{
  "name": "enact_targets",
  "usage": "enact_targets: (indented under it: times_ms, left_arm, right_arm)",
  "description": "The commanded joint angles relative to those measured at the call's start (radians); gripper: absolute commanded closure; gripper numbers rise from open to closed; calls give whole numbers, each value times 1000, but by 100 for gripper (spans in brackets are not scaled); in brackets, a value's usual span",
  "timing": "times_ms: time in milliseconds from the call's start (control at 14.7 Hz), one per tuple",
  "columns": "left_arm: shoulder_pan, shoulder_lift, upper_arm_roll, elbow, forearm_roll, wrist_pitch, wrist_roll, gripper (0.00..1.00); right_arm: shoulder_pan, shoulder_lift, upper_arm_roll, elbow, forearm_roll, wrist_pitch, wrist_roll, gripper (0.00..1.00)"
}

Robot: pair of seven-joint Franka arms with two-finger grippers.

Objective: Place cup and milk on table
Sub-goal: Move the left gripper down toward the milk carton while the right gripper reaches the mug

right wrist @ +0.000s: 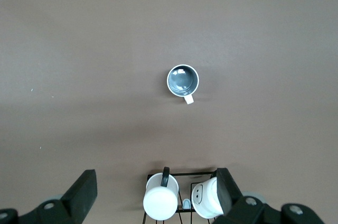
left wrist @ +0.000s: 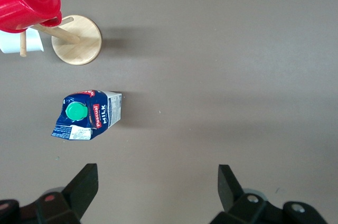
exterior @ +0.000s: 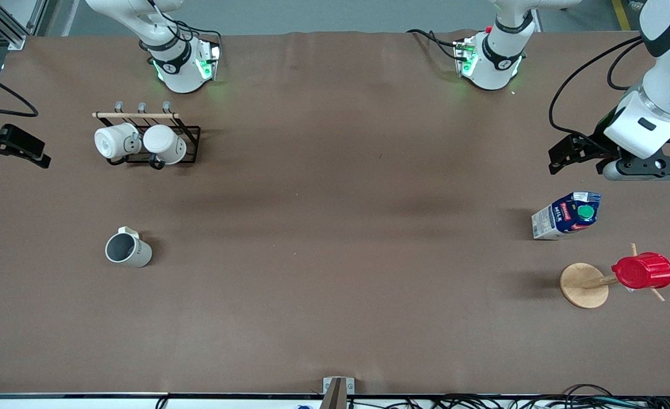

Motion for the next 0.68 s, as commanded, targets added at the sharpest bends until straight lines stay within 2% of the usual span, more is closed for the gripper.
enact_targets:
  times_ms: [0, 611]
  left_arm:
    - [3, 10, -2, 22, -2, -20, 12, 0]
    - [38, 54, 3, 30, -5, -13, -3, 0]
  right_arm:
    - [-11, -5, 9, -2, -4, -7, 9, 0]
    - [-13, -5, 9, 0, -7, -6, 7, 0]
